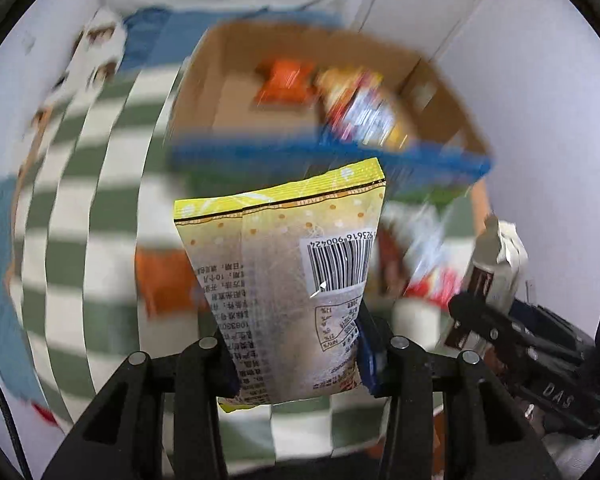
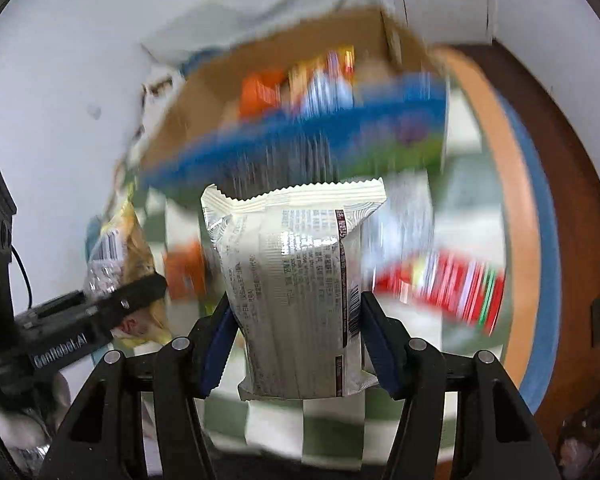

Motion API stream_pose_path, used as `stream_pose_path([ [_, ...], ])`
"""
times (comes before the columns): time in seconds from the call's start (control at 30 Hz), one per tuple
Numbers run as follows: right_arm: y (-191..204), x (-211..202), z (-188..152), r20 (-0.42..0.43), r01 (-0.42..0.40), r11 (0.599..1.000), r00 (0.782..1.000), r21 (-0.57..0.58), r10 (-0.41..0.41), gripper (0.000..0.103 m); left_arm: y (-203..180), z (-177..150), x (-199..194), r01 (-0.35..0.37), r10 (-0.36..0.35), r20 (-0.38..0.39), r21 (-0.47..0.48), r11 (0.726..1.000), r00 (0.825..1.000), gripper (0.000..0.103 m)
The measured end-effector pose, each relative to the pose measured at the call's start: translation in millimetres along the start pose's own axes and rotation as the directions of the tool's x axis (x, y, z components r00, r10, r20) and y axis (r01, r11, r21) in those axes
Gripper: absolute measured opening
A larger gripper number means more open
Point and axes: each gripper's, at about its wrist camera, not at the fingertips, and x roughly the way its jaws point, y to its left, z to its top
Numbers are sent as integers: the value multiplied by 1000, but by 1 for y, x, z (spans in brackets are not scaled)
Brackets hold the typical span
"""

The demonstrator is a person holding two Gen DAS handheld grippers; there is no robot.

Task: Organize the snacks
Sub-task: 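Carry both packs into the cardboard box and open both grippers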

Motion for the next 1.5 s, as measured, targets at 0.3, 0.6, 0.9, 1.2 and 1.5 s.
stream_pose_path([
  [0.3, 7, 29, 167, 111, 168, 984, 981, -58, -160, 62, -7, 152, 25, -94, 92, 29, 64, 994, 995, 40],
  [0.6, -10, 114, 266, -62, 238, 969, 968, -67, -242, 63, 25, 227, 109, -238, 244, -97, 74, 969, 965, 40],
  [0.9, -23, 177, 297, -176, 251, 966, 950, -57, -257, 89, 50, 251, 146, -232, 237, -159, 49, 972, 958, 83],
  [1.2, -22, 189, 289, -191, 249, 967, 948, -56, -255, 96, 45, 247, 138, -195, 196, -145, 22, 981, 970, 97],
  [1.5, -21, 176, 264, -185, 237, 970, 952, -56, -243, 96, 38, 229, 122, -180, 176, -121, -27, 983, 977, 97],
])
